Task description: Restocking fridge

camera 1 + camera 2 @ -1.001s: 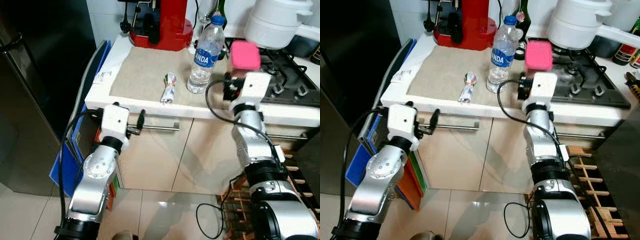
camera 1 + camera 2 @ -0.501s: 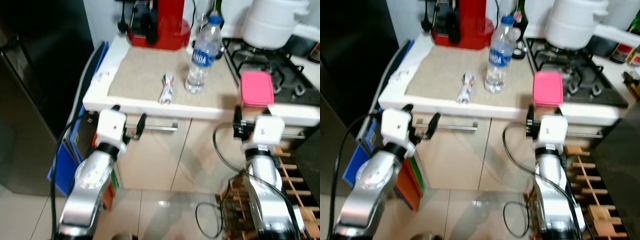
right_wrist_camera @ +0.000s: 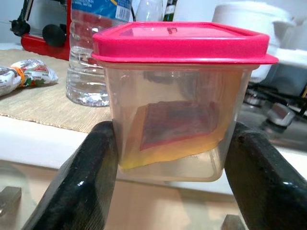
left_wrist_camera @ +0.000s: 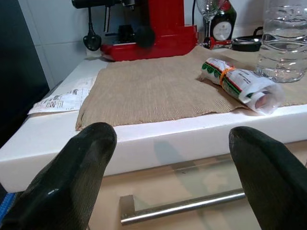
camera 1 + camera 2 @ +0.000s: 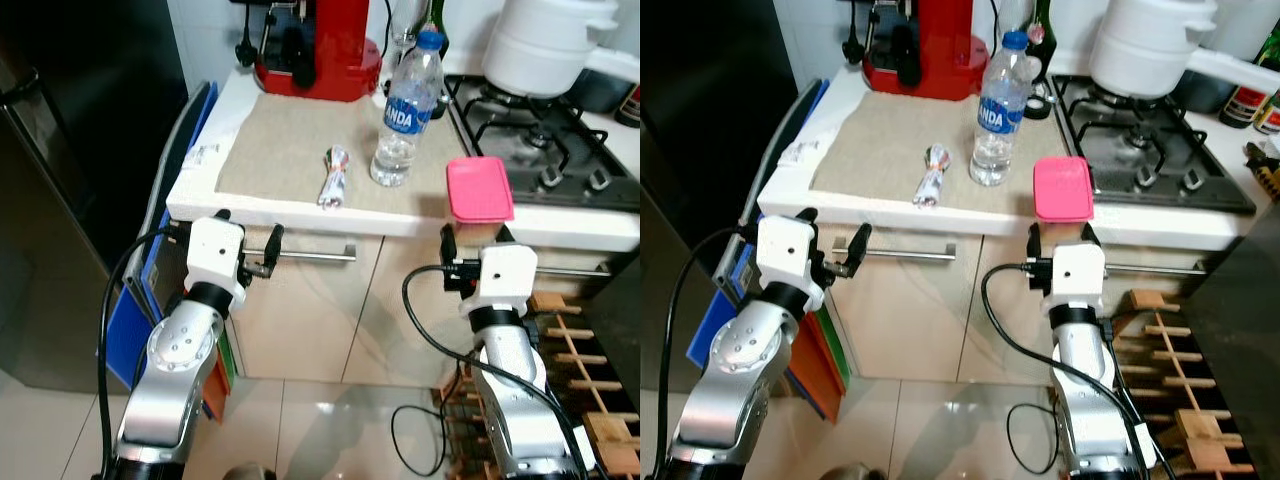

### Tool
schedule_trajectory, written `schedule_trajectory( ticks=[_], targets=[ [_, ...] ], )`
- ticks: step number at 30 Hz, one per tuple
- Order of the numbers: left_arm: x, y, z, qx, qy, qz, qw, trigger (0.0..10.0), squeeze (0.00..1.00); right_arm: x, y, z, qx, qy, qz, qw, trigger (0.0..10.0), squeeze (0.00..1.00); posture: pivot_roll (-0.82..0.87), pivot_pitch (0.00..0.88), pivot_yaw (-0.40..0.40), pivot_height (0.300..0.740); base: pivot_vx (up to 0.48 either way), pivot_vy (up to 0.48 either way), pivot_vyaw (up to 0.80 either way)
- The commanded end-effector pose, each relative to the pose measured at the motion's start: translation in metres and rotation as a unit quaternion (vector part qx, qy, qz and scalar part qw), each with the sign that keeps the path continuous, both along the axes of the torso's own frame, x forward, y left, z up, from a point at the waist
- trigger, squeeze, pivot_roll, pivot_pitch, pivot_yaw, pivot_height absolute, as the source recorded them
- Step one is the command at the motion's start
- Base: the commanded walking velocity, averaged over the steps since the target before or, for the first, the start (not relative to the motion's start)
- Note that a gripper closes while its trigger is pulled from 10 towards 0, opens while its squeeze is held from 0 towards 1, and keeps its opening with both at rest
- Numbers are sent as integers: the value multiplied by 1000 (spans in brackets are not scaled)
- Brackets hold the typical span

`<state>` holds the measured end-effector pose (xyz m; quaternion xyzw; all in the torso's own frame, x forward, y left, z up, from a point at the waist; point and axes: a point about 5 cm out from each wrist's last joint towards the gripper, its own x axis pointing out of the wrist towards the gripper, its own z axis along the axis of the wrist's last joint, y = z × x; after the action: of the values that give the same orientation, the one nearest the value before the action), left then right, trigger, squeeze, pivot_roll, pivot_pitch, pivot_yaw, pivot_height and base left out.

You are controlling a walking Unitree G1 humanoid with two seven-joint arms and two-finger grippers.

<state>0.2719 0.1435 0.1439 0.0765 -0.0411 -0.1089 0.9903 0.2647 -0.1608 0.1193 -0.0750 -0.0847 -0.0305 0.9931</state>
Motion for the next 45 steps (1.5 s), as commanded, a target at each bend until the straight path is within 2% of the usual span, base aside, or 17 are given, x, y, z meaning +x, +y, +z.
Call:
schedule_trajectory(
  ticks=[1,6,40,45],
  targets=[
    [2,0,1,4,-4,3,1000,10000,0,2,0,2,6,1,0,1000,0,0,34,0,-17,740,-307,0,0],
    [2,-4,1,-1,-5,-1,1000,10000,0,3,4,0,11,5,10,1000,0,0,31,0,-19,740,-306,0,0],
    [5,-11,0,-5,-9,-13,1000,10000,0,5,4,-11,-1,37,26,999,0,0,17,0,-26,740,-291,0,0],
    [5,-13,1,-6,-16,-22,1000,10000,0,5,4,-13,-5,43,29,999,0,0,13,0,-26,740,0,0,0]
  ],
)
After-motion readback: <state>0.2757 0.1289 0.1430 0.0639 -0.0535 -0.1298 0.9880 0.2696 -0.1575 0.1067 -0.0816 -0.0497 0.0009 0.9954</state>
